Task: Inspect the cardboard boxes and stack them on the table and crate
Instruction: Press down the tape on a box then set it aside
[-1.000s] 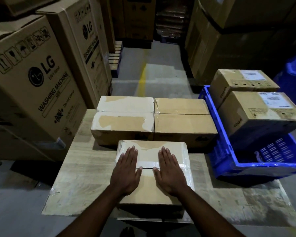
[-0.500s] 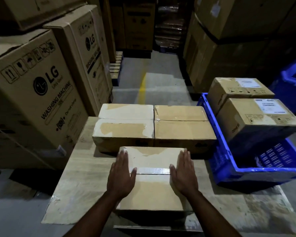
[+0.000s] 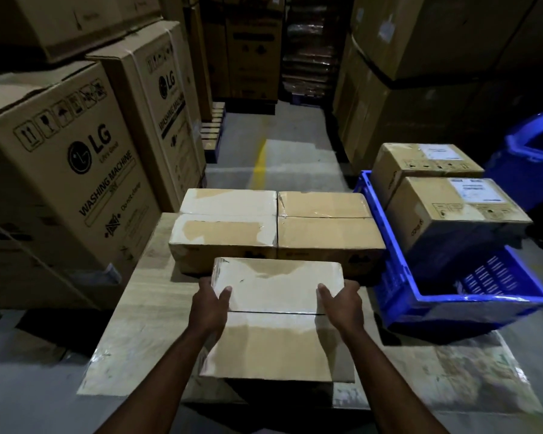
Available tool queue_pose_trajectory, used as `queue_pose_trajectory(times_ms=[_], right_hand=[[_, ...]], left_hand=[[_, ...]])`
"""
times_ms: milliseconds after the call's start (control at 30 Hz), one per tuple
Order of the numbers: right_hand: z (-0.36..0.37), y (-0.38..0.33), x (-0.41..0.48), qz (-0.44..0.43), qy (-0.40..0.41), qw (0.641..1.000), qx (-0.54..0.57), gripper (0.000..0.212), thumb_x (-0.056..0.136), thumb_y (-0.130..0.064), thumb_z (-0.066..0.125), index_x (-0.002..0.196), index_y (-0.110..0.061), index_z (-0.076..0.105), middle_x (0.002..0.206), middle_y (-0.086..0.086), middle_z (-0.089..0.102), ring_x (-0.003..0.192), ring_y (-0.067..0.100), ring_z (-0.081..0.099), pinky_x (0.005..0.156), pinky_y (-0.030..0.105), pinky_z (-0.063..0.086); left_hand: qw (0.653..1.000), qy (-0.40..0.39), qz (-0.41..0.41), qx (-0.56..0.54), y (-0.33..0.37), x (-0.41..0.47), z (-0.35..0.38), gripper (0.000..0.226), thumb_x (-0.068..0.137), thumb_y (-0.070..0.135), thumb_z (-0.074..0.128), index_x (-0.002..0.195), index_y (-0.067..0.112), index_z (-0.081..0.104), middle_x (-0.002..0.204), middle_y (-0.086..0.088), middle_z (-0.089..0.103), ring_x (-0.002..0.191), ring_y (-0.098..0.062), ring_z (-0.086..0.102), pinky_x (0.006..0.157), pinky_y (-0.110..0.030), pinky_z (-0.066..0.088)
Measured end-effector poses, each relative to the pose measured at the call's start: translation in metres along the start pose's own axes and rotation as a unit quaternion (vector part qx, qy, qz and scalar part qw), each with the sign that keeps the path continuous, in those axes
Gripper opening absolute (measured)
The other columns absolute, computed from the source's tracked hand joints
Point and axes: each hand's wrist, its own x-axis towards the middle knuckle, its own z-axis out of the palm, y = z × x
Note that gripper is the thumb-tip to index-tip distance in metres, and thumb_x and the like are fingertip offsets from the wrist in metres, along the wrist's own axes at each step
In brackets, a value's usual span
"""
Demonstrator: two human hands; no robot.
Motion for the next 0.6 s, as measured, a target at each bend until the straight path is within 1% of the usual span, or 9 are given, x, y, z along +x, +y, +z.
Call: queue_pose_trajectory(times_ms=[67,133,200,233,333,400,433,500,600], right_hand=[[-0.009,0.000,-0.008,-0.030,0.017,0.999,0.026,0.057,0.088,-0.036,0.071,0.126,-0.009,0.038,0.121,0.017,0.061,0.107,0.033,0.061,0.087,0.046,0.054],[-0.018,-0.003,-0.016,-0.069,0.041,0.996,0.039,0.057,0.085,-0.031,0.075,0.123,-0.011,0.037,0.119,0.013,0.059,0.105,0.029,0.060,0.085,0.045,0.054],[-0.024,-0.006,-0.020,-0.099,0.054,0.992,0.049,0.059,0.083,-0.024,0.078,0.122,-0.009,0.037,0.116,0.008,0.054,0.102,0.022,0.056,0.082,0.039,0.053],[-0.025,-0.007,-0.020,-0.109,0.051,0.991,0.052,0.060,0.082,-0.022,0.079,0.122,-0.009,0.037,0.116,0.008,0.053,0.101,0.021,0.055,0.080,0.036,0.051],[-0.026,-0.002,-0.020,-0.112,0.035,0.991,0.056,0.059,0.082,-0.018,0.079,0.120,-0.009,0.036,0.122,0.014,0.056,0.106,0.028,0.059,0.079,0.033,0.048],[-0.026,0.002,-0.021,-0.111,0.033,0.991,0.067,0.059,0.081,-0.017,0.079,0.121,-0.010,0.036,0.122,0.012,0.056,0.107,0.026,0.058,0.081,0.033,0.048],[-0.026,0.005,-0.022,-0.112,0.031,0.991,0.073,0.059,0.081,-0.016,0.080,0.121,-0.010,0.037,0.121,0.010,0.056,0.105,0.022,0.057,0.081,0.032,0.048],[-0.026,0.011,-0.024,-0.114,0.031,0.990,0.081,0.059,0.080,-0.016,0.081,0.121,-0.010,0.039,0.118,0.006,0.056,0.102,0.017,0.055,0.082,0.032,0.047],[-0.024,0.025,-0.030,-0.125,0.048,0.987,0.091,0.057,0.077,-0.016,0.083,0.115,-0.018,0.041,0.119,0.008,0.060,0.103,0.022,0.059,0.084,0.034,0.050]], left_hand=[[0.999,0.020,0.017,-0.024,0.002,-0.006,-0.006,0.041,0.092,0.035,0.064,0.118,0.010,0.045,0.112,-0.014,0.064,0.097,-0.031,0.062,0.073,-0.033,0.045],[0.998,0.041,0.038,-0.035,0.003,-0.012,-0.014,0.041,0.089,0.038,0.068,0.110,0.013,0.045,0.105,-0.008,0.063,0.092,-0.027,0.062,0.071,-0.036,0.049],[0.996,0.055,0.062,-0.041,0.002,-0.018,-0.020,0.040,0.086,0.034,0.073,0.106,0.013,0.046,0.100,-0.005,0.062,0.088,-0.023,0.060,0.069,-0.035,0.049],[0.995,0.059,0.071,-0.045,0.003,-0.020,-0.022,0.038,0.085,0.031,0.075,0.104,0.012,0.047,0.098,-0.003,0.061,0.087,-0.022,0.059,0.069,-0.035,0.049],[0.992,0.068,0.092,-0.054,0.003,-0.028,-0.024,0.037,0.083,0.026,0.078,0.102,0.012,0.050,0.096,-0.001,0.062,0.086,-0.018,0.059,0.067,-0.031,0.047],[0.991,0.080,0.102,-0.043,0.002,-0.033,-0.025,0.036,0.081,0.025,0.079,0.098,0.012,0.050,0.092,0.000,0.061,0.084,-0.018,0.058,0.062,-0.026,0.041],[0.990,0.086,0.100,-0.039,-0.001,-0.035,-0.025,0.037,0.080,0.025,0.080,0.097,0.013,0.050,0.091,0.000,0.061,0.084,-0.019,0.059,0.062,-0.026,0.040],[0.990,0.092,0.099,-0.048,-0.007,-0.040,-0.026,0.037,0.078,0.024,0.082,0.094,0.014,0.051,0.090,0.002,0.063,0.086,-0.019,0.062,0.066,-0.026,0.044],[0.988,0.099,0.105,-0.054,-0.017,-0.050,-0.025,0.038,0.076,0.025,0.084,0.091,0.018,0.049,0.090,0.002,0.066,0.087,-0.018,0.064,0.069,-0.031,0.052]])
